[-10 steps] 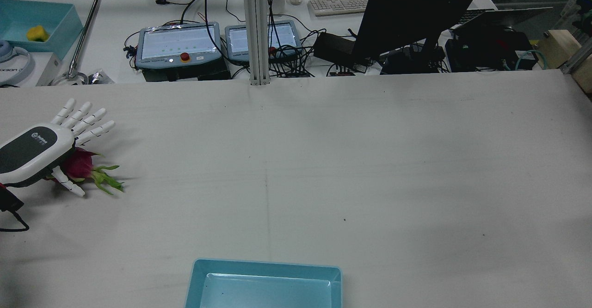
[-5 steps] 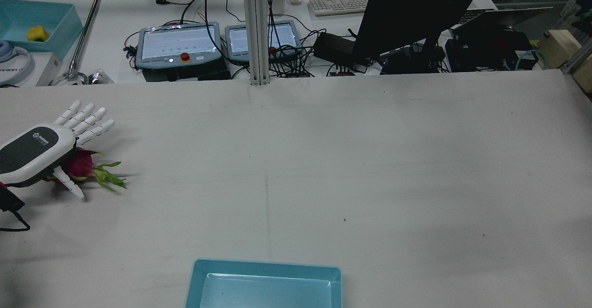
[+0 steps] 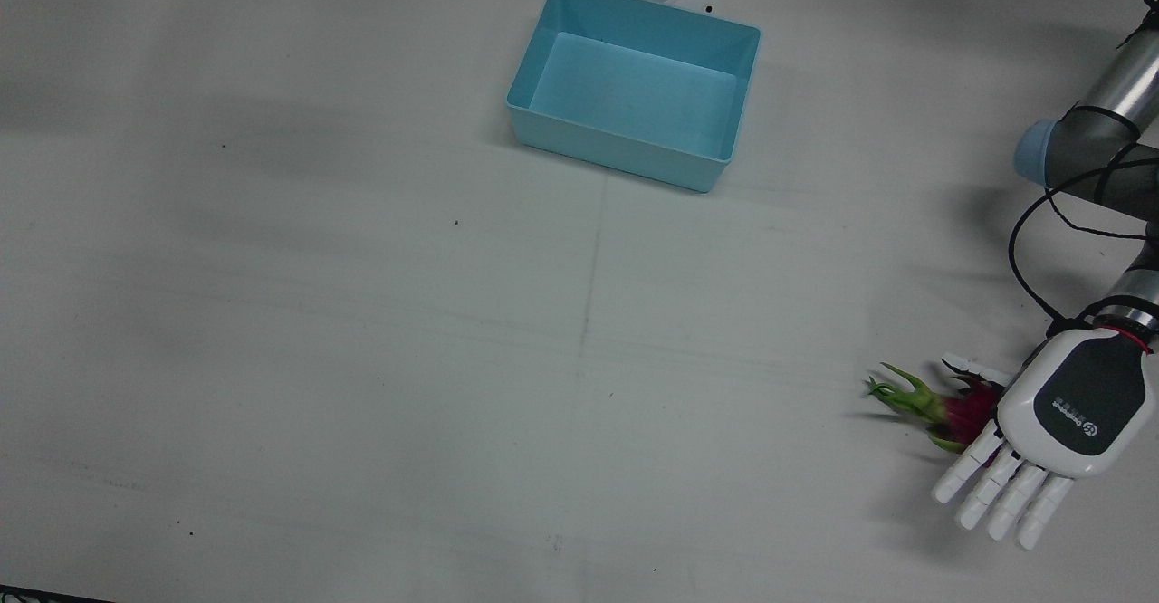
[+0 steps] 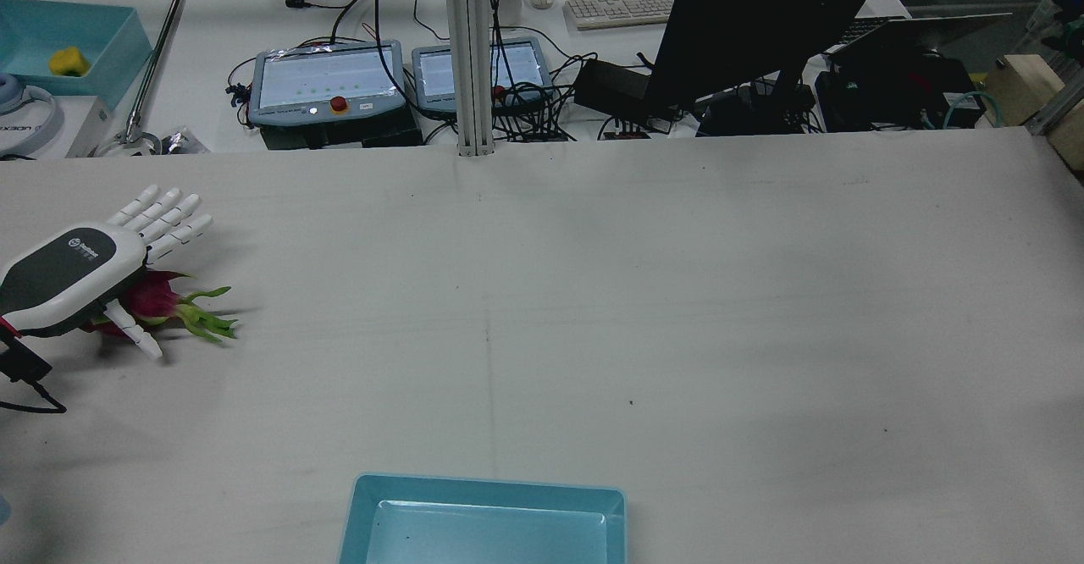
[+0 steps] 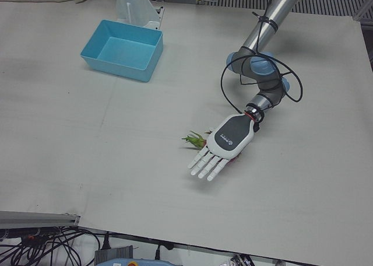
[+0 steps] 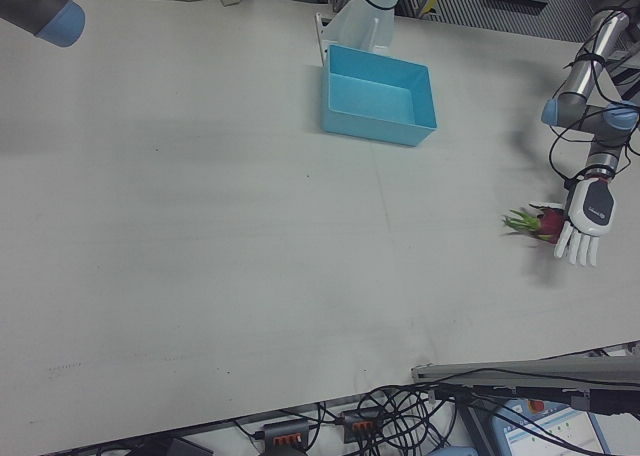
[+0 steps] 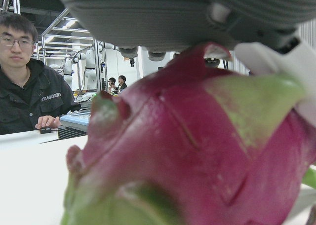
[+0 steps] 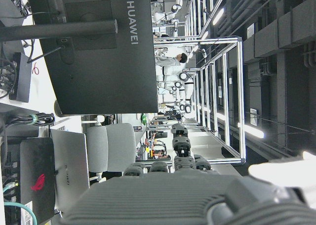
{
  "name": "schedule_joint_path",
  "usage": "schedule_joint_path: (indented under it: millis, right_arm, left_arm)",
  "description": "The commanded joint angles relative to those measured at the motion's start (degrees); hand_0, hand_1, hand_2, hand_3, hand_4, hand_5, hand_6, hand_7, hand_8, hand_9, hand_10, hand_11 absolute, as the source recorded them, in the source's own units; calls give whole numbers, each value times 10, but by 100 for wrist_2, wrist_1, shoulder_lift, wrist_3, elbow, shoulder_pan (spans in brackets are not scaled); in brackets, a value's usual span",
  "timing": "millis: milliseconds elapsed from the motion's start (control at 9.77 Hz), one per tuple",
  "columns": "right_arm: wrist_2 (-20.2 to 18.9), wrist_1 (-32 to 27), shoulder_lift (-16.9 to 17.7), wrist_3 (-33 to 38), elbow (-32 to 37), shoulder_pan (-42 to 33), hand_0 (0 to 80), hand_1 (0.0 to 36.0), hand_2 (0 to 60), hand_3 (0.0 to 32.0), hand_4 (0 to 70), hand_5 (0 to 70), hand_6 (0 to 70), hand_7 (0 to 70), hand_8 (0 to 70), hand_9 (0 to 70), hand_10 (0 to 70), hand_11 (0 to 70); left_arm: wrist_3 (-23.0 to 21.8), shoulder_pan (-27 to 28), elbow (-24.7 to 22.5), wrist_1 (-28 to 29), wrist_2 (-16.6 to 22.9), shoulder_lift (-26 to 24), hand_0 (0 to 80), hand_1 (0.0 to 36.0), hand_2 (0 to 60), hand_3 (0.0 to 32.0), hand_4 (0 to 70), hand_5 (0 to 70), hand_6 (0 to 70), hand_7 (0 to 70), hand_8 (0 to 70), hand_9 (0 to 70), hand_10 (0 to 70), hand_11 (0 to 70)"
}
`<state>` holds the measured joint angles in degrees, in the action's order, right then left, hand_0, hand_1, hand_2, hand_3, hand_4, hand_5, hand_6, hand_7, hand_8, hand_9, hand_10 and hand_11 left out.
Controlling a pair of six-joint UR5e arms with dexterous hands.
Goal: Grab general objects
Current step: 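Wrap the left hand's fingers around the dragon fruit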
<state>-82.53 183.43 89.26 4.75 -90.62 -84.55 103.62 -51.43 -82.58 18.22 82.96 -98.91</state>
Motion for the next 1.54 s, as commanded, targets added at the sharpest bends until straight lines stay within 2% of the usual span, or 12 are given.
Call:
schedule_joint_path:
  millis: [0,102,307,512,717,921,1228,1433]
  right_arm:
    - [0,0,4,0,0,0,0,0,0,0,0,0,0,0,0,0,0,0]
    - [0,0,-5,0,0,0,0,0,0,0,0,0,0,0,0,0,0,0]
    - [0,0,4,0,0,0,0,0,0,0,0,0,0,0,0,0,0,0]
    - [0,0,4,0,0,0,0,0,0,0,0,0,0,0,0,0,0,0]
    - [0,0,4,0,0,0,0,0,0,0,0,0,0,0,0,0,0,0]
    - [0,0,4,0,0,0,0,0,0,0,0,0,0,0,0,0,0,0]
    - [0,0,4,0,0,0,0,0,0,0,0,0,0,0,0,0,0,0]
    - [0,0,-5,0,0,0,0,0,0,0,0,0,0,0,0,0,0,0]
  left_arm:
    - [9,-33,-371,-520,1,29,577,287,47,150,0,0,0,27,0,0,0,0]
    - [9,-42,-556,-678,1,47,572,284,44,166,0,0,0,23,0,0,0,0]
    - [18,-42,-794,-985,1,47,568,282,44,178,0,0,0,22,0,0,0,0]
    - [368,-25,-813,-1232,-8,-32,605,316,67,192,0,0,0,29,0,0,0,0]
    - [456,-24,-874,-1425,-52,-32,649,343,66,218,0,0,0,34,0,0,0,0]
    - [623,-24,-1040,-1697,-210,-24,700,350,42,230,0,0,0,34,0,0,0,0]
    - [677,-7,-1094,-1944,-394,-32,749,347,0,244,0,0,0,35,0,0,0,0]
    - [808,2,-1033,-1954,-587,-41,751,353,7,232,0,0,0,46,0,0,0,0]
